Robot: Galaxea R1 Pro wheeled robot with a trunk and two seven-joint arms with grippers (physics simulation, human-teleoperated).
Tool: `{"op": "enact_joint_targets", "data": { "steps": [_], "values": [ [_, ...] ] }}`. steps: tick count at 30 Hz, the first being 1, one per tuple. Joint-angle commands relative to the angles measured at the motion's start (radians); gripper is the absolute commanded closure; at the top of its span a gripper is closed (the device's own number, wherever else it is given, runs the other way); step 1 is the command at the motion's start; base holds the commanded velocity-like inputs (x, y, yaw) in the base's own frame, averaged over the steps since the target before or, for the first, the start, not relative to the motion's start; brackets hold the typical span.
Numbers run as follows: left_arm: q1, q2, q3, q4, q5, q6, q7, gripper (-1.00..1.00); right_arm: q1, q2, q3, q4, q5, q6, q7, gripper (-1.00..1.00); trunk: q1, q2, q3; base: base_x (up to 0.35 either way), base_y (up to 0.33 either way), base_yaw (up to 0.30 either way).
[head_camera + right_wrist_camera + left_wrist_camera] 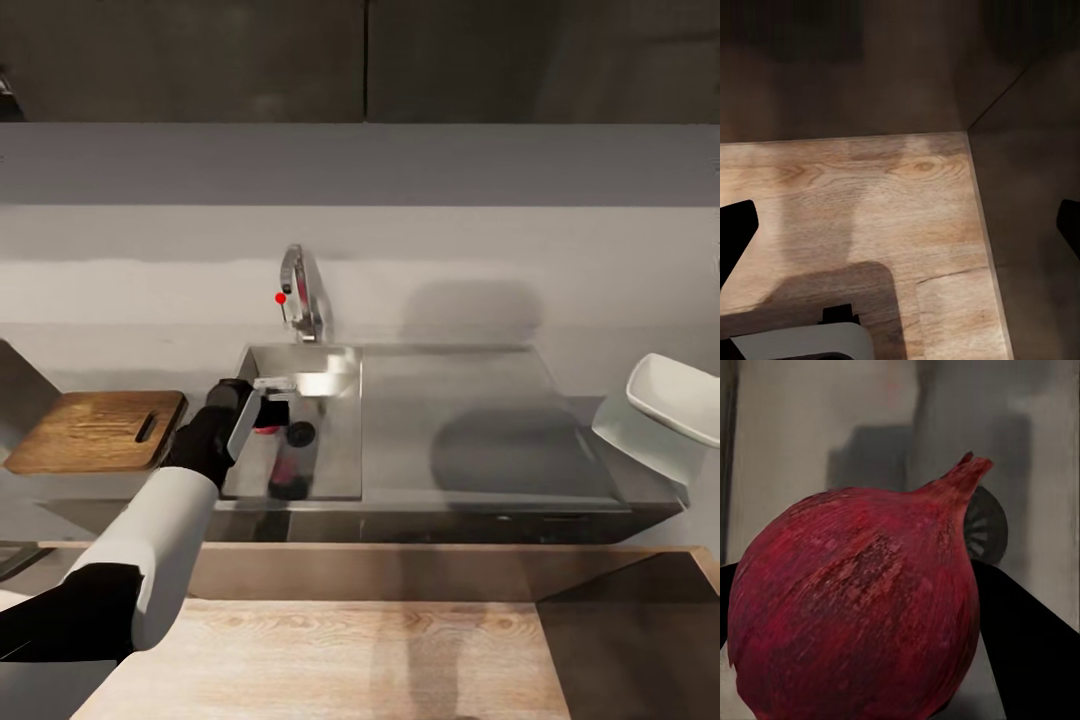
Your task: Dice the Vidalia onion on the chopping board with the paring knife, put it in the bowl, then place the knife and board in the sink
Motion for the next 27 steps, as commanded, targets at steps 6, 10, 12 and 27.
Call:
{"op": "enact_joint_targets", "data": {
  "steps": [6, 10, 12, 27],
  "values": [
    [-0.001, 0.0, -0.001, -0.101, 0.01, 0.062, 0.009, 1.0, -0.001, 0.0, -0.008, 0.001, 0.011, -0.003, -0.004, -1.0, 0.001, -0.002, 0.008, 0.0, 0.0, 0.0],
    [-0.001, 0.0, -0.002, -0.167, 0.011, 0.091, 0.01, 1.0, -0.001, -0.001, -0.008, 0.001, 0.011, -0.003, -0.003, -1.0, 0.001, -0.002, 0.014, 0.0, 0.0, 0.0],
    [-0.001, -0.001, -0.002, -0.193, 0.011, 0.096, 0.01, 1.0, -0.001, -0.001, -0.008, 0.001, 0.011, -0.003, -0.004, -1.0, 0.001, -0.002, 0.017, 0.0, 0.0, 0.0],
    [-0.001, -0.002, -0.002, -0.239, 0.011, 0.101, 0.01, 1.0, -0.001, -0.002, -0.008, 0.001, 0.011, -0.001, -0.004, -1.0, 0.001, -0.002, 0.041, -0.094, 0.065, 0.0]
  ]
}}
